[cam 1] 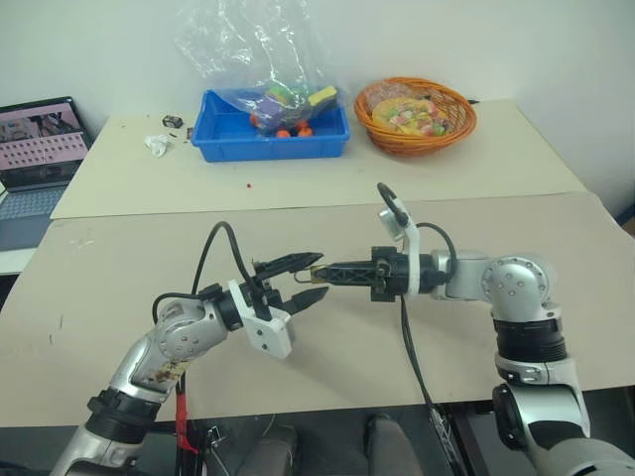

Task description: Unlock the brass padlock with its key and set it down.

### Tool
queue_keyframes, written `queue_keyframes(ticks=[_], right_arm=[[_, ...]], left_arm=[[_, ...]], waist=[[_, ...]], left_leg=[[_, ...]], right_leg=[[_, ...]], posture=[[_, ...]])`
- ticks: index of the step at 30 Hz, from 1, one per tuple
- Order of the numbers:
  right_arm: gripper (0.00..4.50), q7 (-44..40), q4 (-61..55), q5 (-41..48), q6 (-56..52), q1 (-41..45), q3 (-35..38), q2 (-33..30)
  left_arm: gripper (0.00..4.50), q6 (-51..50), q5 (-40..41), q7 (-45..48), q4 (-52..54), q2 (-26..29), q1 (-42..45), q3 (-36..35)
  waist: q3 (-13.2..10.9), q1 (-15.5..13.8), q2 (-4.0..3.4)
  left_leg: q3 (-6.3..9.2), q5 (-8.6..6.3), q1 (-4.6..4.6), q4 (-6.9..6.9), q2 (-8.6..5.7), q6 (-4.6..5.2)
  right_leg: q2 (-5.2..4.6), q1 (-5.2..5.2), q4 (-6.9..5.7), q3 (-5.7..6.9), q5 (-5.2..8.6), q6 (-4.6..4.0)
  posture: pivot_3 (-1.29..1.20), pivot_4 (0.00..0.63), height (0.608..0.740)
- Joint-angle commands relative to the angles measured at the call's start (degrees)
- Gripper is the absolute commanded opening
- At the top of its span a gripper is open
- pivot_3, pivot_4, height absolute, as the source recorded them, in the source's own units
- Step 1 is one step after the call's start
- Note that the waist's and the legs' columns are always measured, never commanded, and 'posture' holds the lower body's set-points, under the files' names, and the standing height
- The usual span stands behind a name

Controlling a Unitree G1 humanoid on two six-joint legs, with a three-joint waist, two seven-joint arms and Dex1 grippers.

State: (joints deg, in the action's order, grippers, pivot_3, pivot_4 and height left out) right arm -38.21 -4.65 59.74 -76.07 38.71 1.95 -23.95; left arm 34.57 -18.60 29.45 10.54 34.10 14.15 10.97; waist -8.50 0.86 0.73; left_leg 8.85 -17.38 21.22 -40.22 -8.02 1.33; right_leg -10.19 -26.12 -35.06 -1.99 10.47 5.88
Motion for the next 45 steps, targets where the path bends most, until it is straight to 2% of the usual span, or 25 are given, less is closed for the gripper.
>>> queue_keyframes(ticks=[1, 5, 8, 11, 13, 17, 19, 21, 23, 25, 31, 38, 45], right_arm=[[0.20, -0.2, 2.0, -0.5, 1.4, 1.4, 2.3, -0.2], [0.20, -1.2, 3.7, -2.0, 2.5, 2.0, 2.4, -0.7], [0.20, -2.7, 5.1, -4.2, 4.0, 2.3, 1.8, -1.9], [0.20, -3.9, 7.0, -6.4, 5.7, 2.8, 1.4, -3.0], [0.20, -4.6, 8.3, -7.0, 6.3, 4.0, 2.1, -3.4], [0.20, -6.3, 7.4, -7.0, 6.7, 5.1, 2.0, -3.5], [0.20, -7.1, 6.9, -7.1, 6.9, 5.2, 1.6, -3.6], [0.20, -8.0, 6.5, -7.4, 7.2, 5.2, 1.1, -3.7], [0.20, -8.7, 6.2, -7.8, 7.4, 4.9, 0.6, -3.8], [0.20, -9.7, 5.4, -8.4, 7.7, 4.2, -0.2, -4.2], [0.20, -11.1, 4.3, -9.6, 8.4, 3.0, -1.2, -4.6], [0.20, -14.6, 1.9, -10.7, 9.5, 1.3, -2.6, -6.6], [0.20, -15.4, 0.6, -10.3, 9.3, 1.0, -2.4, -6.7]], left_arm=[[3.61, 0.2, 0.6, -0.7, 2.6, 0.3, -0.1, -1.3], [3.61, -0.4, 1.4, -0.4, 2.9, 0.8, -0.5, -2.0], [3.61, -3.3, 5.3, 0.7, 3.4, 1.1, -1.3, -3.4], [3.61, -8.3, 14.3, 4.0, 5.5, 1.4, -2.2, -4.2], [3.61, -18.2, 24.4, 8.1, 8.1, 1.8, -3.8, -4.3], [2.45, -31.7, 33.3, 11.8, 10.9, 2.0, -4.1, -3.8], [1.59, -38.0, 37.2, 13.0, 12.6, 2.0, -3.9, -3.7], [0.96, -50.2, 47.1, 14.3, 15.8, 2.8, -3.7, -4.2], [0.05, -53.5, 50.8, 14.0, 17.1, 2.0, -2.8, -5.6], [0.01, -57.4, 53.7, 13.4, 17.6, 1.9, -1.8, -6.7], [0.01, -62.2, 55.6, 11.8, 20.1, 0.7, 0.2, -7.7], [0.01, -63.9, 55.1, 8.7, 17.6, -1.8, 3.0, -10.3], [0.01, -64.6, 54.2, 9.2, 17.3, -1.7, 2.9, -10.1]], waist=[[0.0, 0.0, 0.00], [0.0, 0.1, 0.00], [0.0, 0.1, 0.00], [0.0, 0.1, 0.00], [0.0, 0.2, 0.00], [0.0, 0.3, 0.00], [0.0, 0.3, 0.00], [0.0, 0.2, 0.00], [0.0, 0.3, 0.00], [0.0, 0.3, 0.00], [0.0, 0.2, 0.01], [0.0, 0.0, 0.01], [0.0, 0.0, 0.01]], left_leg=[[0.00, 0.00, 0.00, 0.00, 0.00, 0.00], [-0.01, 0.00, 0.00, 0.00, 0.00, 0.00], [-0.01, 0.00, 0.00, 0.01, 0.00, 0.00], [-0.01, 0.00, 0.00, 0.01, 0.00, 0.00], [0.00, 0.00, 0.00, 0.01, 0.00, 0.00], [-0.02, -0.01, 0.00, 0.01, 0.00, 0.02], [-0.01, -0.01, 0.00, 0.00, 0.01, 0.02], [-0.01, -0.01, 0.00, 0.00, 0.01, 0.02], [-0.01, -0.01, 0.01, 0.01, 0.01, 0.03], [-0.01, -0.01, 0.01, 0.01, 0.02, 0.02], [-0.03, -0.01, 0.00, 0.01, 0.02, 0.02], [-0.04, -0.01, -0.01, 0.00, 0.02, 0.01], [-0.05, -0.01, 0.00, 0.00, 0.02, 0.01]], right_leg=[[0.00, 0.00, 0.00, 0.00, 0.00, 0.00], [0.00, 0.00, 0.00, 0.00, 0.00, 0.00], [0.00, -0.02, 0.00, -0.01, 0.00, 0.00], [0.00, -0.01, 0.00, 0.00, 0.00, 0.00], [0.00, -0.01, -0.01, 0.00, 0.00, 0.00], [0.02, -0.04, -0.04, -0.05, 0.00, 0.00], [0.04, -0.02, -0.03, -0.03, 0.00, 0.00], [0.03, -0.02, -0.03, -0.04, 0.00, 0.00], [0.03, -0.03, -0.04, -0.05, 0.00, 0.01], [0.04, -0.03, -0.03, -0.04, 0.00, 0.01], [0.04, -0.02, 0.00, -0.06, 0.00, 0.00], [0.04, -0.01, 0.05, -0.07, -0.01, -0.01], [0.04, -0.01, 0.05, -0.08, -0.01, -0.01]], posture=[[0.00, 0.150, 0.740], [0.00, 0.150, 0.740], [0.00, 0.150, 0.740], [0.00, 0.150, 0.740], [0.00, 0.150, 0.740], [0.00, 0.150, 0.740], [0.00, 0.150, 0.740], [0.00, 0.150, 0.740], [0.00, 0.150, 0.740], [0.00, 0.150, 0.740], [0.00, 0.150, 0.740], [0.00, 0.150, 0.740], [0.00, 0.150, 0.740]])
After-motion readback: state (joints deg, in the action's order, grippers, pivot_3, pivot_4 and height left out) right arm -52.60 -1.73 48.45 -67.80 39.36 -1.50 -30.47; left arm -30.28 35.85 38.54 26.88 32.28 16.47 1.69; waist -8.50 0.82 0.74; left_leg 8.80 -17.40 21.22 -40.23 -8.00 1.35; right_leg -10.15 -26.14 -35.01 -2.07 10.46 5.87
